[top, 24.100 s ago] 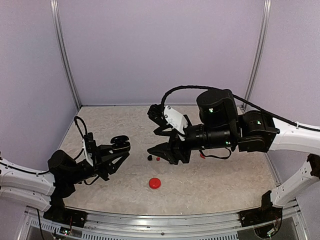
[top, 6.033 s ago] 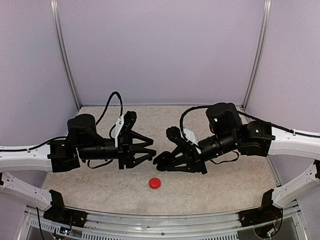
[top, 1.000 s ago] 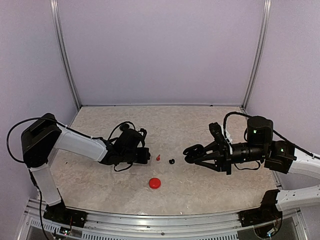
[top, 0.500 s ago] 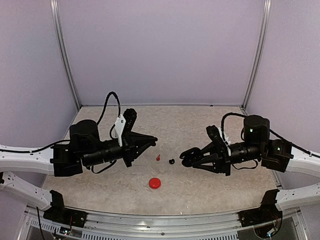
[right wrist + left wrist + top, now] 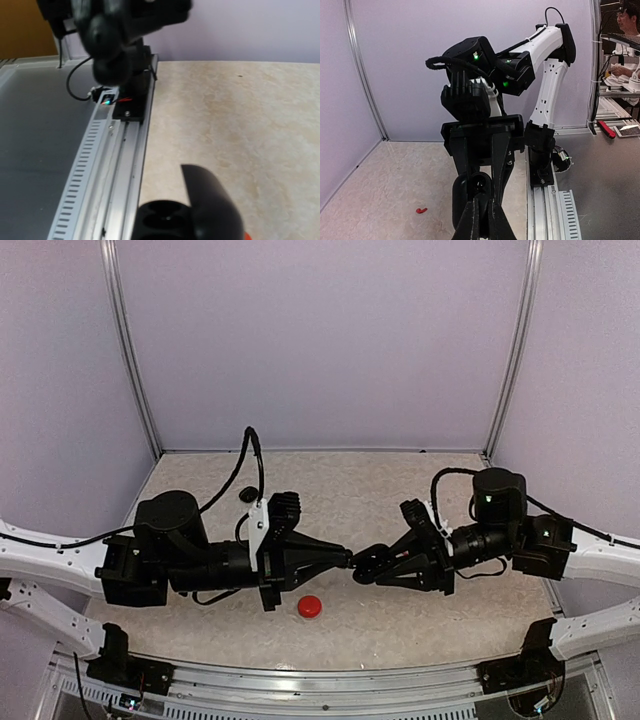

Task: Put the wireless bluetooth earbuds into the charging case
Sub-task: Insert the right earbud into the right side groove of the charging case.

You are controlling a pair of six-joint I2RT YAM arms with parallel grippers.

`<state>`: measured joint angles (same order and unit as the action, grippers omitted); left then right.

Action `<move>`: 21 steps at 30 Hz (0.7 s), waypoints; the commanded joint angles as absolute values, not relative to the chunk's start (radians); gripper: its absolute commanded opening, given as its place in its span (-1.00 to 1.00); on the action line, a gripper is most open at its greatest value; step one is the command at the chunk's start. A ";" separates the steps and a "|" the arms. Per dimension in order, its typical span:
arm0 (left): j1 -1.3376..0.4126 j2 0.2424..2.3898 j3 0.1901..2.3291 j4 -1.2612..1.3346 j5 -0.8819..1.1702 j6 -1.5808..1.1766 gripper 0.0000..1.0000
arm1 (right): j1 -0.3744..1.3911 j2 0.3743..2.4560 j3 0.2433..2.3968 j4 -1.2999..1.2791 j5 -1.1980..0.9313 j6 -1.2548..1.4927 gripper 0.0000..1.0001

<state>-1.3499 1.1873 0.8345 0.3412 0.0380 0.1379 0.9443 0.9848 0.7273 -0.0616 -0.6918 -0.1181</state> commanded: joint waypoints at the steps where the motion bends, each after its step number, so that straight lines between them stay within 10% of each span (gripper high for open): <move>1: -1.360 1.242 0.897 0.320 0.033 0.182 -1.00 | 0.977 1.019 0.774 -0.069 -0.708 -0.143 -1.00; 21: -1.362 1.360 0.975 0.266 0.002 0.196 -1.00 | 1.011 1.062 0.807 -0.079 -0.692 -0.146 -1.00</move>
<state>-1.3563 1.3453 0.9417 0.2775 0.0135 0.1856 0.9989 1.0557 0.7753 -0.0643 -0.6926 -0.1379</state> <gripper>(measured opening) 0.061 0.243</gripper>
